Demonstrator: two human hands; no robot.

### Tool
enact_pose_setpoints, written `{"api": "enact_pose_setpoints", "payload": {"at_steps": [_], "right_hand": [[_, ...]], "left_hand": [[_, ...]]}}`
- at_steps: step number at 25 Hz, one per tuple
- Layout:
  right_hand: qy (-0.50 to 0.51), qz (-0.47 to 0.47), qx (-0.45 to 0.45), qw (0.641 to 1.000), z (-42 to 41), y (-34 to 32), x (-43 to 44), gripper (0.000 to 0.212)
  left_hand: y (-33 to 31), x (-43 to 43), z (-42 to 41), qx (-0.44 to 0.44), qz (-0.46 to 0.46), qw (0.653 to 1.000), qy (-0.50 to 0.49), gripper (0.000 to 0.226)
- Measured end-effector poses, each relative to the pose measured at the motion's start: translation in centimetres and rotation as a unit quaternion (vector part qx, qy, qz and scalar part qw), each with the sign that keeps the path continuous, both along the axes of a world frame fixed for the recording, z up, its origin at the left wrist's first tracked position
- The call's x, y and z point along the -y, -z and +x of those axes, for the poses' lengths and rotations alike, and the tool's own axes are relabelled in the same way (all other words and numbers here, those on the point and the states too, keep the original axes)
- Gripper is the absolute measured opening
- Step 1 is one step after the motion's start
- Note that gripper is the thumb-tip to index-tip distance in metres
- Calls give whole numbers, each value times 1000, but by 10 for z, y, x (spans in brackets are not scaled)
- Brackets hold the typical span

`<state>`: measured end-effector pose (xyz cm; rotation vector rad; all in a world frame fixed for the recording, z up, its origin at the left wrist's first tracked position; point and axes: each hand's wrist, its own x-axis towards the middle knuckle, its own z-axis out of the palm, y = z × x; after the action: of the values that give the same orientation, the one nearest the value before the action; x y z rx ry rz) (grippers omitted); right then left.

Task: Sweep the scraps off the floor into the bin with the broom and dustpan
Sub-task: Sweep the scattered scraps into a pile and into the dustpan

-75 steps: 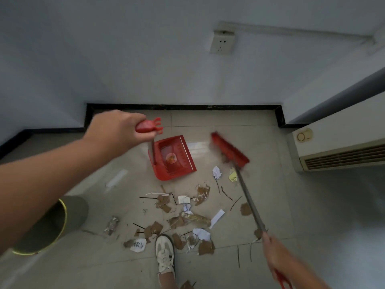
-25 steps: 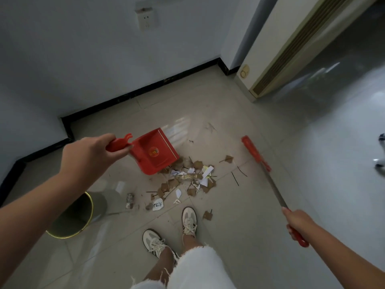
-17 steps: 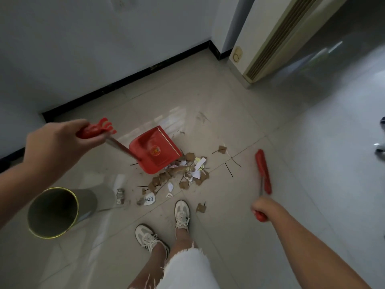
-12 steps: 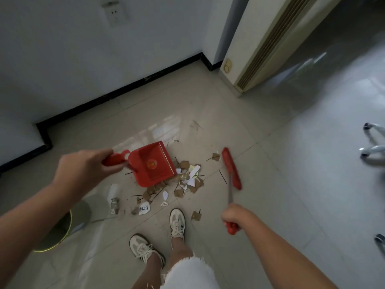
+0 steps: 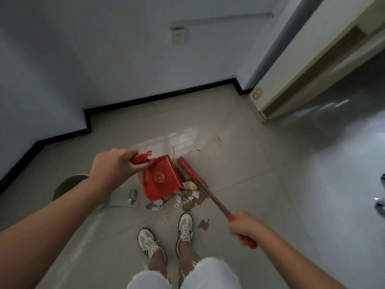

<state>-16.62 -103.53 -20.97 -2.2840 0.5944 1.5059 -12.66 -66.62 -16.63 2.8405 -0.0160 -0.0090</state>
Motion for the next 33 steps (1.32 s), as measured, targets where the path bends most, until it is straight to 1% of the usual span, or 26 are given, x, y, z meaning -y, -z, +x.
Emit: {"api": "enact_pose_setpoints", "payload": {"at_steps": [2, 5, 8, 9, 10, 11, 12, 13, 14, 15, 16, 17, 18, 19, 20, 21, 22, 23, 25, 26, 27, 29, 30, 31, 32, 33], "right_hand": [[-8, -16, 29, 999, 7, -21, 16, 6], [-86, -27, 55, 994, 32, -25, 21, 6], [-158, -39, 105, 981, 81, 2, 11, 11], [-161, -26, 128, 978, 100, 19, 5, 15], [-140, 1, 138, 980, 117, 35, -2, 18], [-100, 36, 132, 986, 134, 52, -12, 20], [-56, 62, 105, 991, 147, 68, -21, 22], [-22, 76, 64, 995, 155, 85, -28, 23], [-9, 67, 20, 998, 158, 96, -32, 27], [-31, 47, -18, 998, 157, 108, -31, 32], [-88, 20, -41, 995, 154, 116, -27, 38], [-174, -14, -49, 984, 149, 122, -18, 42], [-266, -53, -32, 962, 142, 126, -4, 43], [-333, -79, 0, 940, 133, 125, 10, 39], [-367, -90, 18, 926, 121, 125, 29, 34], [-401, -89, 43, 911, 106, 128, 47, 33], [-419, -93, 32, 903, 90, 129, 67, 37], [-415, -93, 27, 905, 76, 124, 83, 42], [-444, -105, 42, 889, 58, 112, 118, 45], [-460, -92, 57, 881, 62, 104, 126, 45], [-501, -73, 60, 860, 75, 93, 128, 45], [-615, -78, 73, 781, 100, 71, 121, 45], [-639, -97, 76, 759, 105, 60, 117, 44], [-669, -102, 107, 728, 103, 47, 113, 42], [-654, -105, 111, 741, 95, 35, 103, 38], [-623, -107, 112, 767, 89, 23, 86, 34]], "left_hand": [[1, -14, -16, -12, -7, 999, -30, 47], [1, -28, -46, -21, -18, 997, -78, 46], [2, -30, -76, -14, -27, 987, -155, 56], [1, -29, -86, -13, -25, 982, -187, 57], [1, -27, -97, -15, -28, 976, -217, 56], [2, -24, -108, -18, -32, 969, -244, 55], [3, -20, -119, -22, -34, 962, -270, 55], [5, -14, -131, -30, -35, 955, -294, 56], [5, -6, -141, -40, -32, 948, -315, 56], [6, 1, -150, -46, -26, 941, -335, 55], [6, 9, -157, -48, -18, 935, -352, 51], [6, 18, -162, -50, -14, 932, -360, 43], [8, 26, -167, -51, -14, 932, -359, 36], [9, 34, -171, -55, -14, 932, -359, 35], [10, 40, -176, -65, -12, 932, -357, 39], [11, 43, -183, -77, -7, 931, -356, 45], [11, 44, -190, -89, -4, 929, -358, 50], [12, 44, -198, -96, -9, 927, -362, 52], [11, 40, -218, -95, -20, 922, -374, 53], [8, 37, -227, -86, -22, 920, -382, 51], [4, 33, -237, -77, -18, 917, -392, 49], [-3, 25, -260, -72, -5, 911, -405, 46], [-5, 22, -271, -73, -6, 912, -405, 47], [-7, 21, -283, -75, -12, 909, -409, 48], [-7, 21, -299, -73, -17, 906, -417, 50], [-7, 22, -314, -68, -19, 900, -430, 50]]}}
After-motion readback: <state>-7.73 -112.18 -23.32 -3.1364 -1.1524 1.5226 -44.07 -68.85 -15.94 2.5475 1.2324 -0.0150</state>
